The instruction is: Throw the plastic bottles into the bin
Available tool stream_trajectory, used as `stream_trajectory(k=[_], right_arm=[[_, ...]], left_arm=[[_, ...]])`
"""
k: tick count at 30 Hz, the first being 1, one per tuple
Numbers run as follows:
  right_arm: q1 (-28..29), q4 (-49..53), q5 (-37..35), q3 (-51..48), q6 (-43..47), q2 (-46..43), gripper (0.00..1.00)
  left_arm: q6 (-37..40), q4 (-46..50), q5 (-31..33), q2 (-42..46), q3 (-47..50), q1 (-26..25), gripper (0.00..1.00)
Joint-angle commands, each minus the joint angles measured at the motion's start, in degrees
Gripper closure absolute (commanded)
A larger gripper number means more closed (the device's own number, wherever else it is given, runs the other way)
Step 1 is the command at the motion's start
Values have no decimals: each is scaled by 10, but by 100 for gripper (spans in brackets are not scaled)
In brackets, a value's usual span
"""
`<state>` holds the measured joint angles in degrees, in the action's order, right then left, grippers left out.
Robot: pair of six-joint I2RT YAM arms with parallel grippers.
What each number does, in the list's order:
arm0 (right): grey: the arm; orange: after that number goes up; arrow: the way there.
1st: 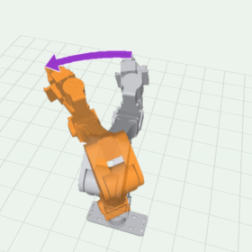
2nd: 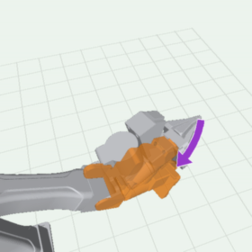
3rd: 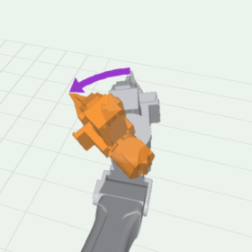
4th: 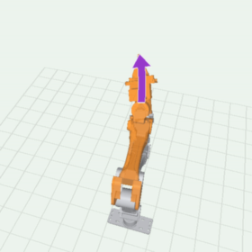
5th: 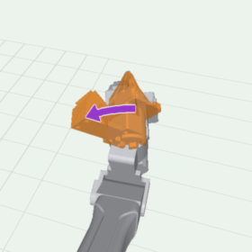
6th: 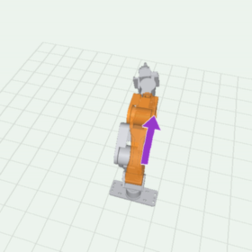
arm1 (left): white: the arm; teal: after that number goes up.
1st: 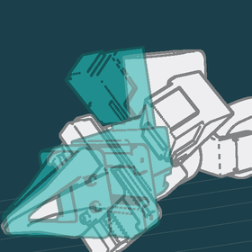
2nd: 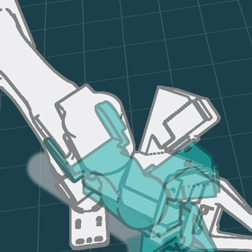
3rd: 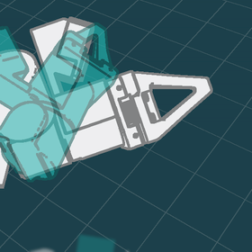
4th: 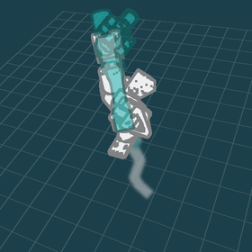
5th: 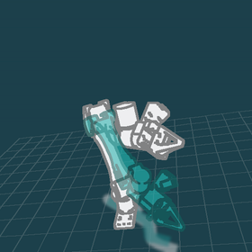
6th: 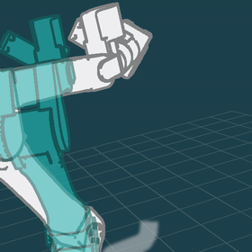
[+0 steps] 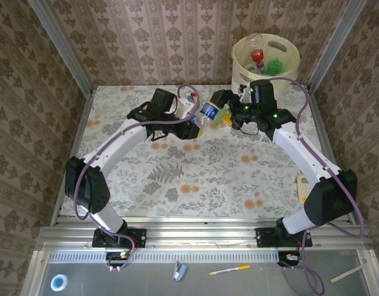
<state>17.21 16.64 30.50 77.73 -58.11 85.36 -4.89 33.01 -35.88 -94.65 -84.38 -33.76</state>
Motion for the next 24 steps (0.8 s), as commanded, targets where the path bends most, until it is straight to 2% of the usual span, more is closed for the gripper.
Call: stream_trajectory(k=[1,9,16,24], right_arm=[[4,-3,-2,11,18,3,1],[8,-3,-26,0,17,6,5],[15,15,-46,3,23,12,14],[16,36,-64,-2,24,12,30]], left_arm=[[8,7,-40,-7,-26,-9,100],[9,7,-57,-11,-28,-15,100],[15,14,-70,-17,-35,-18,100],[21,15,-82,-21,-38,-19,99]])
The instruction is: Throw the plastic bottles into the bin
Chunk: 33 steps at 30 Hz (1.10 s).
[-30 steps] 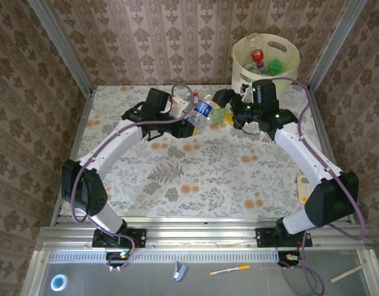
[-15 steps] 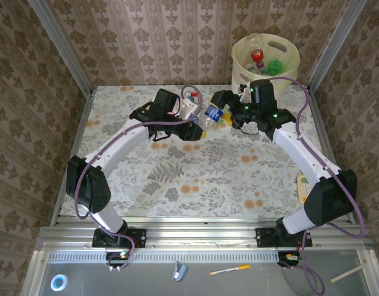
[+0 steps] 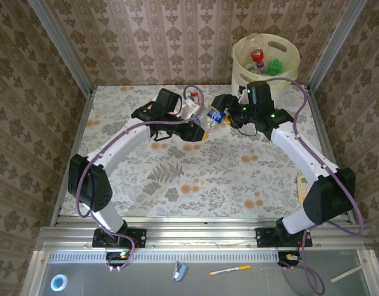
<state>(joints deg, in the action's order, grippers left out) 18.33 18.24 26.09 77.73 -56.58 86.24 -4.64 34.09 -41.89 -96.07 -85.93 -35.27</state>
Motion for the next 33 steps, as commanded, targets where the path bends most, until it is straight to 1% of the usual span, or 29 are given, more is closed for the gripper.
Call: stream_trajectory(k=[1,2,4,6,7,8,11,14,15,16,19,20,22,28,29,33], right_arm=[[4,22,-23,-4,9,2,33],[4,25,-31,-6,9,0,36],[4,24,-44,-15,4,-8,38],[3,26,-57,-24,1,-15,41],[2,28,-59,-28,-1,-16,42],[1,28,-57,-32,-5,-17,43],[0,27,-58,-45,-12,-21,46],[-4,21,-72,-68,-22,-35,46],[-6,18,-74,-76,-24,-41,47],[-9,16,-77,-87,-30,-47,48],[-24,10,-85,-121,-46,-61,49],[-29,11,-90,-134,-51,-85,50],[-39,9,-99,-162,-60,-105,51],[-81,-2,-114,-266,-95,-177,54],[-90,-3,-117,-288,-100,-190,54],[-121,1,-119,-355,-109,-234,55]], left_arm=[[18,4,-25,-8,-22,-4,97],[18,4,-27,-9,-24,-4,95],[19,2,-32,-10,-24,-4,90],[16,-3,-38,-10,-27,-4,83],[13,-9,-40,-10,-29,-3,77],[7,-16,-47,-11,-32,-3,69],[-5,-26,-63,-20,-50,-2,35],[-23,-47,-73,-23,-60,1,16],[-32,-59,-77,-21,-60,4,6],[-45,-75,-82,-20,-58,9,0],[-79,-112,-92,-13,-53,29,0],[-86,-120,-92,-9,-53,36,0],[-94,-130,-90,-3,-54,50,0],[-95,-129,-61,13,-52,88,0],[-94,-129,-54,16,-50,105,0],[-94,-124,-37,22,-43,124,0]])
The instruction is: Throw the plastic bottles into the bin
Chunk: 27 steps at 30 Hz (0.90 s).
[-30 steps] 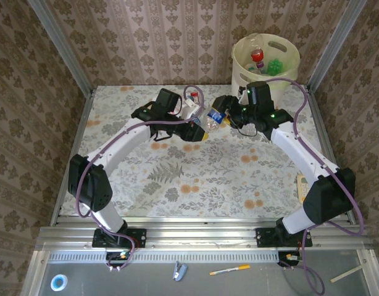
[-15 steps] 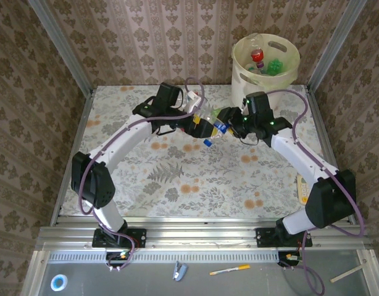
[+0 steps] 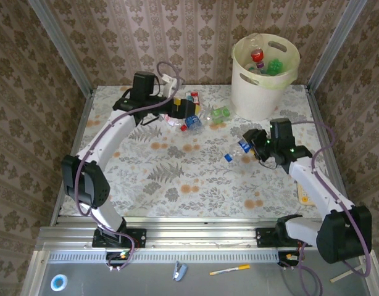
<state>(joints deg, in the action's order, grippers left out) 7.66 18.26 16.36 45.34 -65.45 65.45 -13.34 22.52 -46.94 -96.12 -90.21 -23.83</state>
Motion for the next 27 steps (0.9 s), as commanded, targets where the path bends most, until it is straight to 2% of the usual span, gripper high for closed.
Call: stream_trajectory(k=[1,11,20,24,27], right_arm=[[-22,3,-22,-44,-21,-36,55],[-76,10,-19,-142,-35,-85,57],[-112,-17,-9,-173,-53,-92,58],[-144,-61,21,-118,-65,-56,62],[-169,-108,67,33,-104,0,62]], left_arm=[[-5,-6,19,23,2,14,0],[-13,-8,48,33,33,48,0],[-10,-7,60,41,64,60,0],[-9,-4,63,44,71,67,0],[-5,1,66,47,72,77,0]])
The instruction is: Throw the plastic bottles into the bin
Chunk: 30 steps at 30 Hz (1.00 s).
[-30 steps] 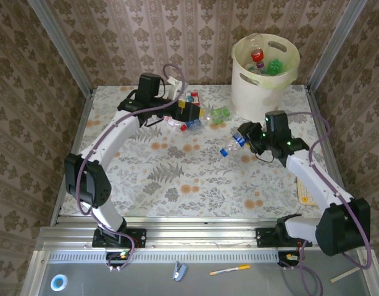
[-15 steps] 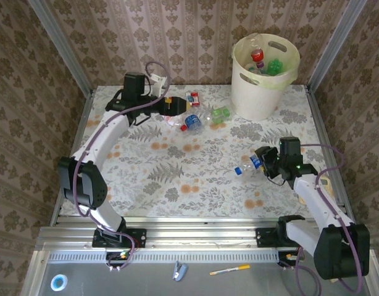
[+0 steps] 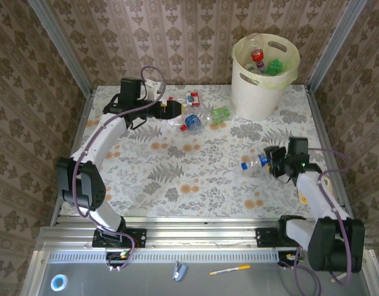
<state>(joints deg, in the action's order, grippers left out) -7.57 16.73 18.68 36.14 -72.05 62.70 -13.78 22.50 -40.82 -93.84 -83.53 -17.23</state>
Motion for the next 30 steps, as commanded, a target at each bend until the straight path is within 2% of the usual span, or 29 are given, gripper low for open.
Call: stream_trajectory(k=[1,4,5,7,8,12,16,22,30], right_arm=[[-21,-110,51,205,-54,54,60],[-27,-69,50,473,-39,152,39],[-27,-47,51,548,-21,190,26],[-25,-14,39,613,-3,228,3],[-25,-26,42,605,-2,235,0],[-26,-149,19,475,-58,207,0],[-28,-93,15,443,-13,191,0],[-27,-26,24,424,41,136,0],[-26,-9,51,383,64,90,0]], left_arm=[[0,3,7,24,6,13,0],[-7,-2,14,30,20,23,0],[-12,-7,15,33,29,26,0],[-20,-16,21,42,52,32,0],[-26,-18,26,45,64,36,0],[-31,-14,31,53,98,49,0],[-29,-6,36,49,117,58,0],[-27,18,81,32,108,61,0],[-39,44,112,4,87,62,0]])
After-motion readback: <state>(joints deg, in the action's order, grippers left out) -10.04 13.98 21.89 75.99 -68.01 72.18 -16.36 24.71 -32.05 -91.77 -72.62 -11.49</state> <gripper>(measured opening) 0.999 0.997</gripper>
